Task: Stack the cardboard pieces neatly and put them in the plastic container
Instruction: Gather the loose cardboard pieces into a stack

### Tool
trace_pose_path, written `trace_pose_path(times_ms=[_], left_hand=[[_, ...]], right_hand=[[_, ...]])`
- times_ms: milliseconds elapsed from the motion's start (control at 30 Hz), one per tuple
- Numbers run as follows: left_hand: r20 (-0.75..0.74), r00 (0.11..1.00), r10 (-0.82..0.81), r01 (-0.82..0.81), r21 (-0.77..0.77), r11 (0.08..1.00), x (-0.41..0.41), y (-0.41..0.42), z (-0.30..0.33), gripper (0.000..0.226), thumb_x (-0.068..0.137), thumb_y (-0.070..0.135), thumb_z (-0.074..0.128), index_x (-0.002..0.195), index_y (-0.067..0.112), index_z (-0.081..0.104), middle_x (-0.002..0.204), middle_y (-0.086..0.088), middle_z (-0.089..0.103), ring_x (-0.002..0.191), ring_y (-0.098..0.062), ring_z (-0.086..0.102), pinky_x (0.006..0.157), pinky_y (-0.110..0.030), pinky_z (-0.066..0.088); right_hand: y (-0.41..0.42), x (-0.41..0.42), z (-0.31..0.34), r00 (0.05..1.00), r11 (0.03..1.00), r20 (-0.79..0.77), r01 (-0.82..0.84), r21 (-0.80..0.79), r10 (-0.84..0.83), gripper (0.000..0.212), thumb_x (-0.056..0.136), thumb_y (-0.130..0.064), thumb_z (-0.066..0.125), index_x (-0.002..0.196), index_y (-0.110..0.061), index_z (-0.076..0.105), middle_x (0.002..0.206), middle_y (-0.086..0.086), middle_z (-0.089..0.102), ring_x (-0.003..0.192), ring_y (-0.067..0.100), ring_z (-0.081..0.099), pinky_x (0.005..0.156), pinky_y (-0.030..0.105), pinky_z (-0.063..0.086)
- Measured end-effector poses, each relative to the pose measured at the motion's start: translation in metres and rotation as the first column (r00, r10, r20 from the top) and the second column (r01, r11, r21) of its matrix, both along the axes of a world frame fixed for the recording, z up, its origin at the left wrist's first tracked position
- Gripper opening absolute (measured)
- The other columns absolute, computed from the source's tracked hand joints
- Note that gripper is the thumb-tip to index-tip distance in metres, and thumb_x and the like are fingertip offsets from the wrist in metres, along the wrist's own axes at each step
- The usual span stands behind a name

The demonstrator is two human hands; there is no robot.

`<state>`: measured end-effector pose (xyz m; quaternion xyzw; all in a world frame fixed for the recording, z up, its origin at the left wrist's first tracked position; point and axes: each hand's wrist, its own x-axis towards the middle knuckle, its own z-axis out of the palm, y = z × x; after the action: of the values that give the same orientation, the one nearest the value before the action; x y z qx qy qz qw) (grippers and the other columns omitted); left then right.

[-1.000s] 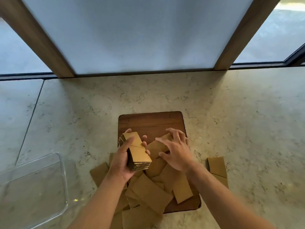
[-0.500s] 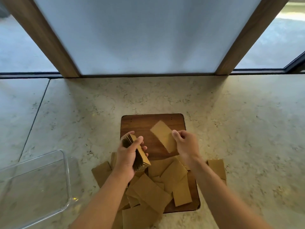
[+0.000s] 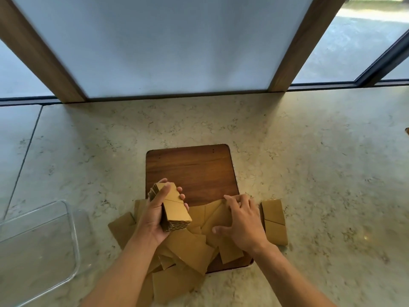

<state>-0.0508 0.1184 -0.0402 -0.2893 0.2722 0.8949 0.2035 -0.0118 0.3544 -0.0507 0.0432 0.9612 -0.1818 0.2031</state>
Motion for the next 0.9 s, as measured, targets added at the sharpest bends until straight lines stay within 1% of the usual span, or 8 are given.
trace_pose_path(times_ms=[133,233,333,500,600,700,767,900], left_hand=[[0.065,0.996,-0.054,0.054,0.0,0.999,0.008,-0.002,0.007,0.033,0.09,0.034,0.074,0.115,0.016,0.062,0.102,-0.012,0.071,0.086,-0.024,0.068,0.069,-0.041,0.063],[0.083,0.993,-0.084,0.09,-0.065,0.994,0.015,-0.002,0.013,0.044,0.084,0.026,0.08,0.122,0.018,0.06,0.102,-0.015,0.071,0.081,-0.027,0.07,0.069,-0.041,0.061],[0.054,0.997,-0.058,0.064,-0.113,0.991,0.024,-0.001,0.015,0.04,0.08,0.018,0.083,0.115,0.023,0.064,0.102,-0.017,0.071,0.081,-0.03,0.07,0.068,-0.042,0.061],[0.039,0.999,-0.037,0.045,-0.222,0.974,0.039,0.018,0.019,0.051,0.07,0.015,0.089,0.115,0.021,0.065,0.096,-0.019,0.072,0.079,-0.033,0.07,0.068,-0.044,0.059],[-0.014,0.998,-0.057,0.051,-0.278,0.959,0.046,0.033,0.022,0.057,0.066,0.013,0.091,0.117,0.019,0.065,0.095,-0.02,0.072,0.079,-0.035,0.07,0.069,-0.046,0.06],[-0.047,0.997,-0.068,0.049,-0.328,0.943,0.049,0.043,0.025,0.059,0.066,0.012,0.089,0.119,0.019,0.066,0.094,-0.02,0.078,0.078,-0.035,0.076,0.064,-0.046,0.062],[-0.055,0.995,-0.079,0.054,-0.358,0.932,0.051,0.048,0.027,0.06,0.064,0.017,0.09,0.12,0.022,0.068,0.101,-0.018,0.08,0.083,-0.034,0.079,0.064,-0.046,0.063],[-0.007,0.996,-0.084,0.075,-0.376,0.924,0.056,0.045,0.023,0.061,0.065,0.019,0.087,0.124,0.026,0.069,0.113,-0.02,0.077,0.099,-0.041,0.075,0.073,-0.055,0.063]], right_hand=[[0.009,-0.006,0.002,0.995,0.985,-0.073,0.049,-0.166,-0.062,0.065,0.075,-0.042,0.088,0.13,-0.033,0.055,0.122,-0.009,0.049,0.116,0.017,0.044,0.104,0.034,0.041],[0.02,-0.012,0.012,0.958,0.893,-0.048,0.244,-0.378,-0.282,0.046,0.079,-0.024,0.088,0.109,-0.031,0.054,0.099,-0.011,0.063,0.09,0.012,0.062,0.074,0.024,0.056],[0.027,-0.013,0.021,0.803,0.645,0.005,0.483,-0.593,-0.596,0.047,0.081,-0.019,0.087,0.11,-0.025,0.05,0.1,0.002,0.069,0.085,0.011,0.067,0.062,0.018,0.056],[0.008,-0.001,0.027,0.644,0.281,0.231,0.59,-0.757,-0.73,0.061,0.087,-0.01,0.081,0.135,-0.025,0.048,0.131,0.016,0.057,0.12,0.031,0.06,0.101,0.05,0.055],[-0.012,0.003,0.037,0.501,-0.017,0.416,0.624,-0.781,-0.759,0.039,0.09,-0.005,0.076,0.123,-0.025,0.065,0.119,0.016,0.07,0.105,0.028,0.07,0.09,0.044,0.061],[-0.035,0.009,0.041,0.401,-0.164,0.547,0.678,-0.717,-0.735,0.022,0.091,-0.011,0.076,0.108,-0.023,0.071,0.109,0.012,0.075,0.101,0.028,0.072,0.08,0.043,0.064],[-0.053,0.019,0.042,0.397,-0.182,0.606,0.714,-0.676,-0.689,0.016,0.092,-0.016,0.076,0.106,-0.02,0.07,0.105,0.011,0.075,0.099,0.029,0.073,0.069,0.041,0.064],[-0.071,0.039,0.038,0.556,0.073,0.463,0.69,-0.72,-0.69,0.014,0.089,-0.025,0.081,0.099,-0.022,0.072,0.098,0.002,0.077,0.089,0.016,0.073,0.06,0.024,0.059]])
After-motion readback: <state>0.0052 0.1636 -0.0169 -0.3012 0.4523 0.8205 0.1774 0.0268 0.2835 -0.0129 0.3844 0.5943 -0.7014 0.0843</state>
